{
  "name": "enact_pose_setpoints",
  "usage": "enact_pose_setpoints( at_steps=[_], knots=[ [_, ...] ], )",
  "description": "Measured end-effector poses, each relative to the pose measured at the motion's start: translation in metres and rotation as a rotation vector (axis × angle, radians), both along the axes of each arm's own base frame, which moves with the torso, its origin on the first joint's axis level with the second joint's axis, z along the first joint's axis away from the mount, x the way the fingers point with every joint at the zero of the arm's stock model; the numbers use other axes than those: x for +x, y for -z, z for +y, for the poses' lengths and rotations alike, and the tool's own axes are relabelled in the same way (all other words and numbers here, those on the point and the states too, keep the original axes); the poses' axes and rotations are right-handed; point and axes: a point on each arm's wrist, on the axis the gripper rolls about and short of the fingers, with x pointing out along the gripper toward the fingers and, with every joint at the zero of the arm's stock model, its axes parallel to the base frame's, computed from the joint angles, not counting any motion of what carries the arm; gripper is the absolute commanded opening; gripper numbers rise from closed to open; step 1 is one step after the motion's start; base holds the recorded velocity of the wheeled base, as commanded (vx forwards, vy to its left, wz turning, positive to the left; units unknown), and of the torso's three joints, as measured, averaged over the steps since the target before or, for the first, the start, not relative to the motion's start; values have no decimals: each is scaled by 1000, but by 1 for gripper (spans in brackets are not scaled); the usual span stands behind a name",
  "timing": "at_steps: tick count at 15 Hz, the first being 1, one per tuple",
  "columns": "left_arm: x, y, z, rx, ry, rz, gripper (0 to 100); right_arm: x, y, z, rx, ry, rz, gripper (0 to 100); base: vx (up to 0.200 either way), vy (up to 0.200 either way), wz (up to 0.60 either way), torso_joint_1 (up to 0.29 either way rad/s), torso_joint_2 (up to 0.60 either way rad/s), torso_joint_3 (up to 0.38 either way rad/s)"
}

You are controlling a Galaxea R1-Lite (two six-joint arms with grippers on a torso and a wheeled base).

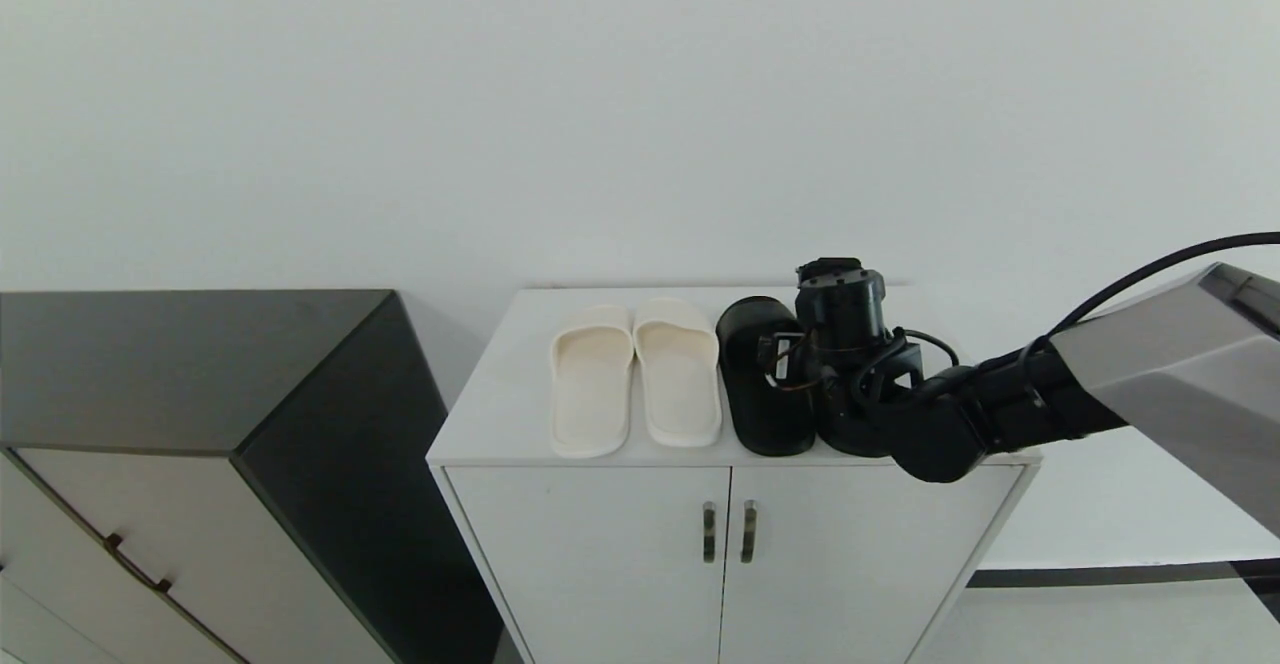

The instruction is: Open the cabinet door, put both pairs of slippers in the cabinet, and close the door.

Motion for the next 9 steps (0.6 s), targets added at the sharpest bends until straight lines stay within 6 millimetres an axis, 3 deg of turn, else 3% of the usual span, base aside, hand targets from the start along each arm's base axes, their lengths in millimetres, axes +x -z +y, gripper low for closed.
enact_pose_setpoints(
  at_steps=[4, 9],
  knots=[
    [0, 0, 0, -7, -1, 0, 0, 12, 3, 6, -18, -8, -56, 0, 0, 0, 0, 0, 0, 0],
    [0, 0, 0, -12, 0, 1, 0, 13, 6, 5, -26, 19, -68, 0, 0, 0, 0, 0, 0, 0]
  ],
)
